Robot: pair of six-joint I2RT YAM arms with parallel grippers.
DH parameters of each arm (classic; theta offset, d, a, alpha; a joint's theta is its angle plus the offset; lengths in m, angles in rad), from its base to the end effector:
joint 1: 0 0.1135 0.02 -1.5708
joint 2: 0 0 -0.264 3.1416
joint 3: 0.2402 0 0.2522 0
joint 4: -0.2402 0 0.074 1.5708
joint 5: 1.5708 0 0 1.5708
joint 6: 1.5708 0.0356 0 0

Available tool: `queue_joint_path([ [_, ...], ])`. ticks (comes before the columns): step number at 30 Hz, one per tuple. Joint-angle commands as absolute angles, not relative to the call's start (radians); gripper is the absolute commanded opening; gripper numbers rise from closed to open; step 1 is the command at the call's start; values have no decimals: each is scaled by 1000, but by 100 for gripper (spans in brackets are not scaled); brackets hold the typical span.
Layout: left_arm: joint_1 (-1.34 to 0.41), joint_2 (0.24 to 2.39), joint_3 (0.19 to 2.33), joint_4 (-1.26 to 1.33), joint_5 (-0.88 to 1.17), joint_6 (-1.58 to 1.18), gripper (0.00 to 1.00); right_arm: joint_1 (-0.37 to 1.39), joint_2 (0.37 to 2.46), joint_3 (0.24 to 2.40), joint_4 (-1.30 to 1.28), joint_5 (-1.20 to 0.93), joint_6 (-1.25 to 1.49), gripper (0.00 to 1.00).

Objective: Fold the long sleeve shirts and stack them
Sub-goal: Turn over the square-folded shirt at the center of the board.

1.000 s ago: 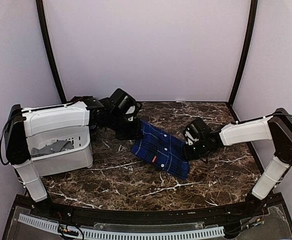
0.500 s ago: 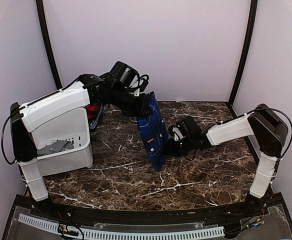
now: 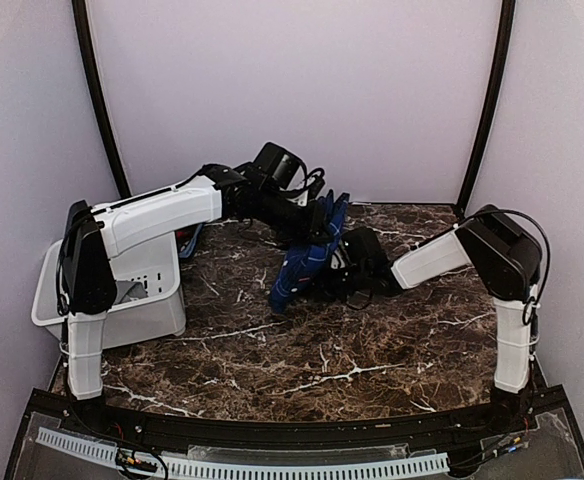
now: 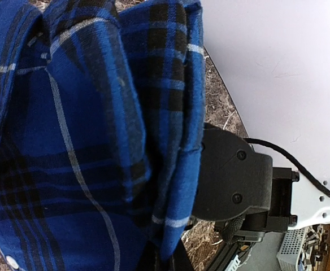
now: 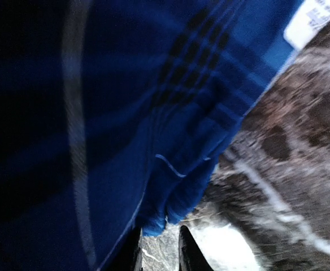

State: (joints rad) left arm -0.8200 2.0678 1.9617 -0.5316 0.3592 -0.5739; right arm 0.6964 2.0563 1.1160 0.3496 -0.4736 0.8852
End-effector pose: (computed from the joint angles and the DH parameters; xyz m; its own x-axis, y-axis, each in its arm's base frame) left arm 0.3197 -0.3610 0.3154 -0.8173 0.1309 -0.5611 0.5161 0.5992 -0.6120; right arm 0.3147 0.2843 0.1256 -0.9373 0.1142 -0.3292 -0.2147 0.5549 0.8037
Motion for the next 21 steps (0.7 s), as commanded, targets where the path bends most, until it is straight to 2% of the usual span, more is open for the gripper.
queue_joint_path([
  [1,-819,2067,1974,-476,403,-599,0,649,2025,1086,415,-522,879,21],
  [8,-823,2103,1981,-459,422,-601,0,540,1797,936,252,-478,761,37],
  [15,-879,2166,2008,-394,451,-638,0,458,1431,751,15,-302,680,52],
  [17,-916,2198,2008,-343,446,-675,9,448,1330,724,-56,-252,678,57],
  [18,-932,2229,2019,-324,445,-690,19,443,1284,711,-90,-223,676,61],
  [19,-962,2268,2033,-305,436,-717,25,438,1237,700,-120,-193,675,65],
  [20,-977,2294,2077,-303,433,-729,37,432,1197,692,-148,-165,672,69],
  [21,-999,2339,2106,-308,428,-749,41,426,1167,684,-172,-145,668,72],
])
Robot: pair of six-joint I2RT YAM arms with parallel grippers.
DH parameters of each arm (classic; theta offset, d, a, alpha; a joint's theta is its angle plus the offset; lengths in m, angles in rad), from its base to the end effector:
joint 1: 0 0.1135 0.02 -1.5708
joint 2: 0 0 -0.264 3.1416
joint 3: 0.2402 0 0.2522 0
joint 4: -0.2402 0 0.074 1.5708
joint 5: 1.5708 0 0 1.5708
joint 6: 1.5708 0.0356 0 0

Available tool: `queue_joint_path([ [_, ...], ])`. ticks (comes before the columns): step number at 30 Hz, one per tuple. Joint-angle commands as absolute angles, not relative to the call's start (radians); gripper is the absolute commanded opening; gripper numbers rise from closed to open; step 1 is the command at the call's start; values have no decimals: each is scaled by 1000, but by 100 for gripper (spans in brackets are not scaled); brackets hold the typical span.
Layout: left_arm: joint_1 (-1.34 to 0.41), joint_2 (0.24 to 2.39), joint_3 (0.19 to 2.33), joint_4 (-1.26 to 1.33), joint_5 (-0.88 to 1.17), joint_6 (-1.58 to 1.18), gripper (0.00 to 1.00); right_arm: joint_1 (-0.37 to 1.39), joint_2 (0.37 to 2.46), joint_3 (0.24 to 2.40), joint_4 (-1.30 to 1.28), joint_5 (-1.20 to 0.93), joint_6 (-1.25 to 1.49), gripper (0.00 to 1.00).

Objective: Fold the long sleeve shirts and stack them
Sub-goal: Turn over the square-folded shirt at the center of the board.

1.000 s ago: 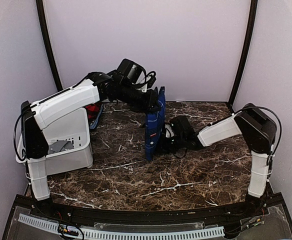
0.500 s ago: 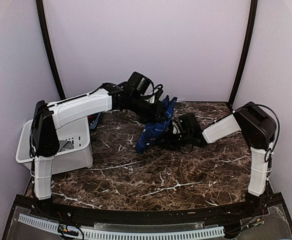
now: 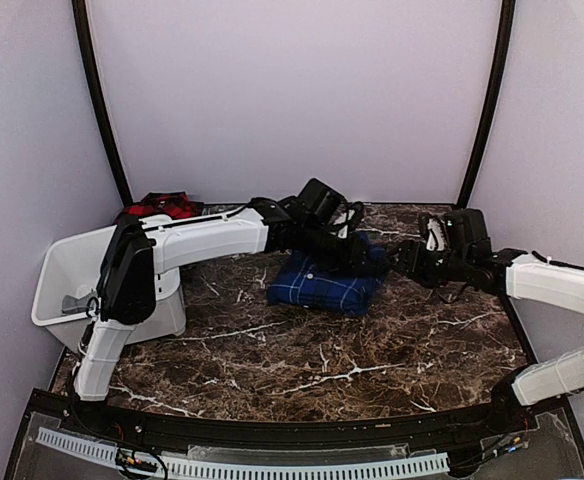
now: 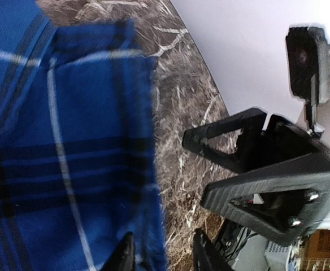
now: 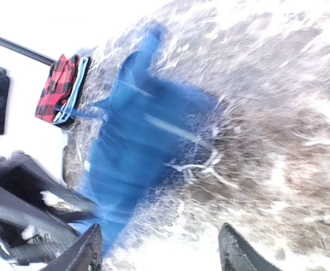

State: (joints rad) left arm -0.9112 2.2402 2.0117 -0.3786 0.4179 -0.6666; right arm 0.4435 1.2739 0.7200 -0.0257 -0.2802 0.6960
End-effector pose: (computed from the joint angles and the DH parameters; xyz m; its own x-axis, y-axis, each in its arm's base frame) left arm 0.3094 -0.4225 0.2627 -0.8476 0.1709 -0.5023 0.5120 0.5119 -0.6898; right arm 0.2425 0.1261 0.2289 -0.7780 0.3125 -0.5450 -0.1597 0.7406 0.6527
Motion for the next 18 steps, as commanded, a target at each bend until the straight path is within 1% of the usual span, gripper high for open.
queue_joint_path([
  [1,-1007,2356,2156,-313,424,-756,47,420,1148,680,-192,-126,659,74],
  [2,-1014,2374,2173,-319,412,-766,49,419,1139,678,-213,-107,653,76],
  [3,-1015,2375,2192,-323,403,-765,55,418,1137,676,-226,-104,644,78],
  [5,-1010,2359,2207,-351,352,-749,60,419,1140,667,-232,-109,639,80],
  [8,-983,2302,2187,-382,279,-742,61,419,1152,645,-210,-122,644,84],
  [11,-946,2246,2120,-411,218,-717,61,419,1181,630,-178,-139,655,84],
  [15,-869,2178,2010,-445,163,-668,61,419,1241,605,-104,-179,674,79],
  [18,-811,2117,1888,-439,133,-625,62,423,1309,600,-57,-201,674,76],
])
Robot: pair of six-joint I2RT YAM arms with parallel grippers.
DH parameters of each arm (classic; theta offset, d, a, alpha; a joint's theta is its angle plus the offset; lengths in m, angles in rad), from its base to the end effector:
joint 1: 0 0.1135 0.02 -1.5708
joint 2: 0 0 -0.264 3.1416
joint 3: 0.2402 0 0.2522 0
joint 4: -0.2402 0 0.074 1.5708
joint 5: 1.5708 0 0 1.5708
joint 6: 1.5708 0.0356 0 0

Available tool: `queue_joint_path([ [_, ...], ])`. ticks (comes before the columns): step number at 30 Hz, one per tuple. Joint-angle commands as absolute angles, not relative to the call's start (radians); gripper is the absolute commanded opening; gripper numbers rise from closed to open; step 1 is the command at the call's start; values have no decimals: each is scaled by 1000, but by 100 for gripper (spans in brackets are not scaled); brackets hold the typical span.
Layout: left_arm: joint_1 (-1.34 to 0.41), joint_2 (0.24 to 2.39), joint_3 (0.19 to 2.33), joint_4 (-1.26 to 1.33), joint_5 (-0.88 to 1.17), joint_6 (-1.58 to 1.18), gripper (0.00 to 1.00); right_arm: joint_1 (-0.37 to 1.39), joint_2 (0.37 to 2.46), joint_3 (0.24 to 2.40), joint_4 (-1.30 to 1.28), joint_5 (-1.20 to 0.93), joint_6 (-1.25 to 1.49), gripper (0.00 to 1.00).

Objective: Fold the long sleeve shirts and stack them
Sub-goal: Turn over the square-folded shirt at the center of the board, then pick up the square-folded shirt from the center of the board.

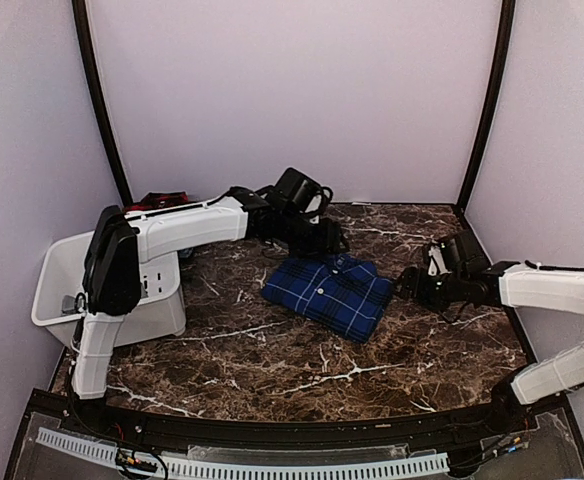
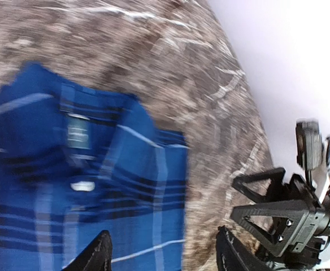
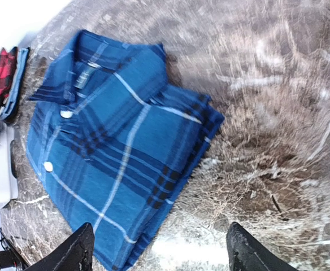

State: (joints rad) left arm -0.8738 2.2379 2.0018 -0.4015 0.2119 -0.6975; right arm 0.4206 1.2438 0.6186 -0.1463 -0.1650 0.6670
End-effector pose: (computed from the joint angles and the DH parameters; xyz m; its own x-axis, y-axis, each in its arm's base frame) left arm 0.3300 -0.4058 0.2572 -0.8440 0.0300 -0.5354 0.4123 0.6748 -0.6121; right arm 0.2232 0.1063 0.1927 -0.8157 0.3037 -0.4924 -0.0072 0.8458 0.5335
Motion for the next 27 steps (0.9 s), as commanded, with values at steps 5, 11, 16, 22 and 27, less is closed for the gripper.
queue_joint_path([
  [5,-698,2071,1773,-374,194,-529,63,431,1412,609,-5,-210,675,71],
  [11,-644,2109,1742,-342,261,-474,67,438,1502,632,62,-223,689,66],
  [16,-630,2160,1744,-338,281,-451,70,440,1547,643,82,-217,697,61],
  [22,-621,2230,1760,-336,285,-428,73,446,1597,657,109,-228,707,54],
  [27,-618,2266,1778,-365,261,-403,74,453,1628,673,114,-228,708,44],
])
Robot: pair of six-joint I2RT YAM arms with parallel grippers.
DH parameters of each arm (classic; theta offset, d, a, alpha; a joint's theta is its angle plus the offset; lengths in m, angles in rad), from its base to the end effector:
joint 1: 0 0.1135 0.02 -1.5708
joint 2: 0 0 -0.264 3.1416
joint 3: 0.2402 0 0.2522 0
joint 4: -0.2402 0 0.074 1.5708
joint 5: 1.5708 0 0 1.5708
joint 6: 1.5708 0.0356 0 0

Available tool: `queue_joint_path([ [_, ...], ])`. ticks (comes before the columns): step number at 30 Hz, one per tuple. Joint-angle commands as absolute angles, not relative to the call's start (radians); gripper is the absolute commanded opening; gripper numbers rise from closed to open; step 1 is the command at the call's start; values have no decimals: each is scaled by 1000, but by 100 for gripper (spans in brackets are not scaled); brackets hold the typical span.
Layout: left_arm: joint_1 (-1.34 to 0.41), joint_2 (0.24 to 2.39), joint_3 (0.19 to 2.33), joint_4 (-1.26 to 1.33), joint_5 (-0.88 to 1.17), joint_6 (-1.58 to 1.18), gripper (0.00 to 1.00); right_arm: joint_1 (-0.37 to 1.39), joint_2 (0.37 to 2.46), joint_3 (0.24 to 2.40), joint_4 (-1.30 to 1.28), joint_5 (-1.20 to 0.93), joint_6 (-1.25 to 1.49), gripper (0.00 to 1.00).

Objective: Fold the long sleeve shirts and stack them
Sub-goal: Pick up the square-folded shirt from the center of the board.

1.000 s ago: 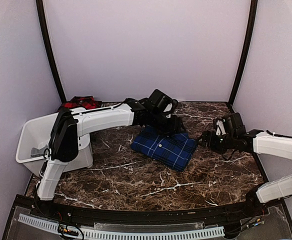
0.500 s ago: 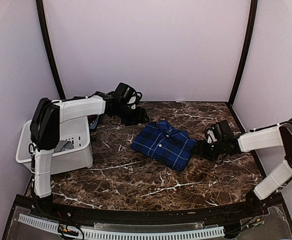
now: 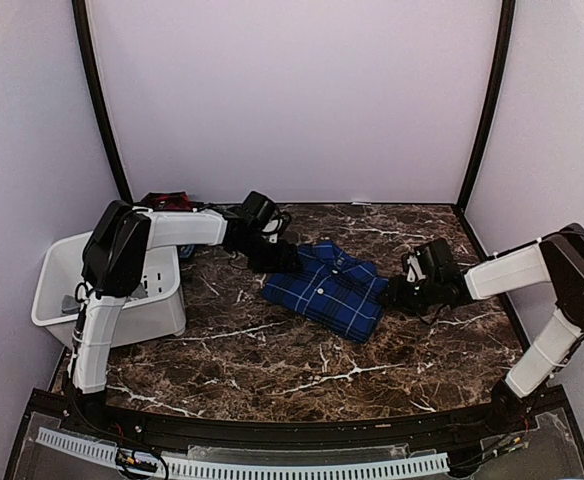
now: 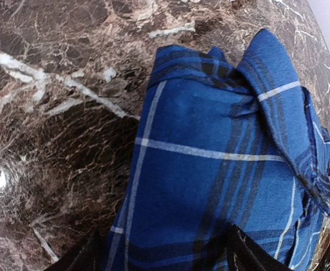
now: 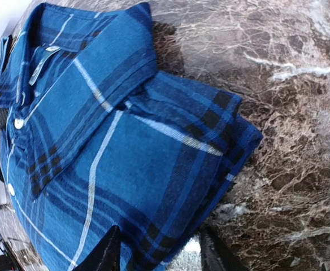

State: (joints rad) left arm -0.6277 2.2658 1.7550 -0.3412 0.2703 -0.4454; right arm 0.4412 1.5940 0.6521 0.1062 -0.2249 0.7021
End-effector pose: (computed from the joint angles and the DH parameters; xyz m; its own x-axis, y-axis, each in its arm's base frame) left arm 0.4019 -0.3033 0.1673 -0.8548 0.1073 -0.5077 0.3768 0.8011 -0.4650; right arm 0.2603 0.1317 0.1340 -0.8683 0.2862 -0.4052 0.0121 0.8288 0.5594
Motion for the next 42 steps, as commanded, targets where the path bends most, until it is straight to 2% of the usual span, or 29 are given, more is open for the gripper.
queue_joint_path([
  [1,-618,2272,1776,-368,264,-400,74,454,1637,679,114,-228,705,42],
  [8,-618,2278,1736,-324,355,-452,72,462,1685,720,112,-236,695,29],
  [13,-625,2271,1695,-266,460,-532,47,466,1710,763,101,-235,684,15],
  [16,-638,2249,1693,-243,492,-571,24,470,1712,804,72,-233,669,0],
  [17,-641,2242,1693,-241,494,-576,20,472,1707,821,56,-233,660,0],
  [18,-647,2221,1694,-242,490,-584,11,474,1703,839,36,-232,644,0],
  [20,-657,2184,1690,-252,474,-594,3,479,1689,880,-7,-231,618,0],
  [22,-670,2137,1686,-275,443,-599,0,488,1671,928,-80,-228,588,0],
  [32,-768,1971,1585,-345,289,-681,0,483,1608,1010,-228,-228,488,0],
  [35,-780,1972,1546,-313,262,-709,32,419,1636,984,-240,-248,447,0],
  [36,-779,1975,1537,-313,252,-708,38,387,1646,972,-241,-227,436,0],
  [37,-773,1980,1537,-319,227,-702,50,363,1658,961,-238,-215,424,4],
  [39,-754,1990,1537,-329,215,-693,59,323,1697,968,-255,-219,402,17],
  [41,-734,1991,1541,-342,206,-679,61,316,1706,986,-281,-187,390,36],
  [42,-728,1990,1543,-349,202,-675,61,316,1693,989,-287,-175,392,42],
])
